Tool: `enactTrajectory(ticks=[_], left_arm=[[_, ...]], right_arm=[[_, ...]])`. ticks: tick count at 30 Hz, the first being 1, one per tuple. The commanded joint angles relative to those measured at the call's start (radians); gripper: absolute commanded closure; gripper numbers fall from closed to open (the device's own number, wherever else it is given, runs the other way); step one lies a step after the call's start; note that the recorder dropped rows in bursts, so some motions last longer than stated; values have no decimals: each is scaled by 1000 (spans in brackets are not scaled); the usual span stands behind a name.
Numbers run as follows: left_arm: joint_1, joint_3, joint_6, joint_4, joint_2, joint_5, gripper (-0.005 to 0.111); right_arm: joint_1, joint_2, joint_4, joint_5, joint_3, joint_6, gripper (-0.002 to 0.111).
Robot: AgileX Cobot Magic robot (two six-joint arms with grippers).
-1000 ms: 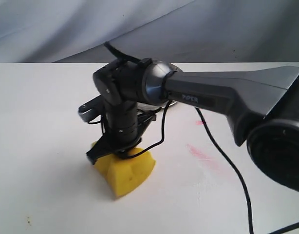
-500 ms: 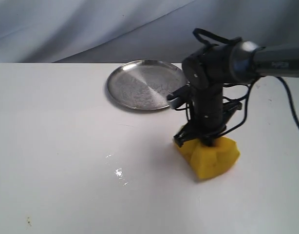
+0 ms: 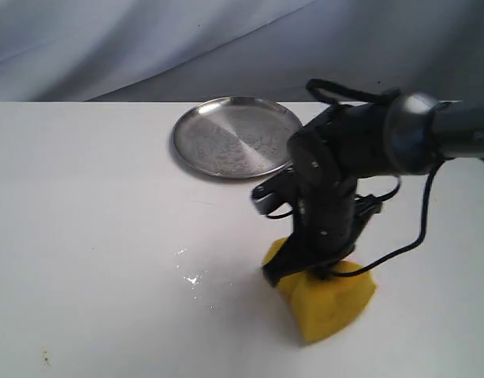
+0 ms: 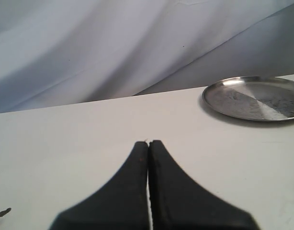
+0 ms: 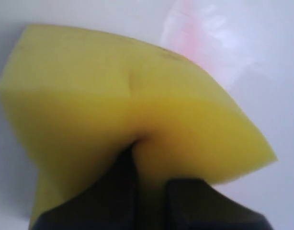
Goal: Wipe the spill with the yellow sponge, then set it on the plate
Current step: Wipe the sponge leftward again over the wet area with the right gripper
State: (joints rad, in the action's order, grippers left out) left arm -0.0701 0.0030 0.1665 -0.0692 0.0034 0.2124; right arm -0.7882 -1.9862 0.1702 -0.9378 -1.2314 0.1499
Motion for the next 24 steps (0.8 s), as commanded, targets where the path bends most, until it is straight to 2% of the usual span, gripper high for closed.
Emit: enactTrajectory(ticks=[1,4,7,12,17,24], left_arm=[[1,-3,-7,0,-3,-7,107],[1,-3,-7,0,-3,-7,107],[1,-3,-7,0,-3,-7,107],[1,-3,-7,0,-3,-7,107],[1,-3,-7,0,-3,-7,107],[1,-3,-7,0,-3,-7,107]], right_arm=[[-170,-31,-140,98,-97,5,108],[-244,-97,-145,71,-239,14,108],[-278,-191,-170,5,-403,14,108],[-281,-339,-135,-130,-638,0,108],[-229,-355,58,-180,-649,75,108],[-72,-314,88,-277,-547,72,108]])
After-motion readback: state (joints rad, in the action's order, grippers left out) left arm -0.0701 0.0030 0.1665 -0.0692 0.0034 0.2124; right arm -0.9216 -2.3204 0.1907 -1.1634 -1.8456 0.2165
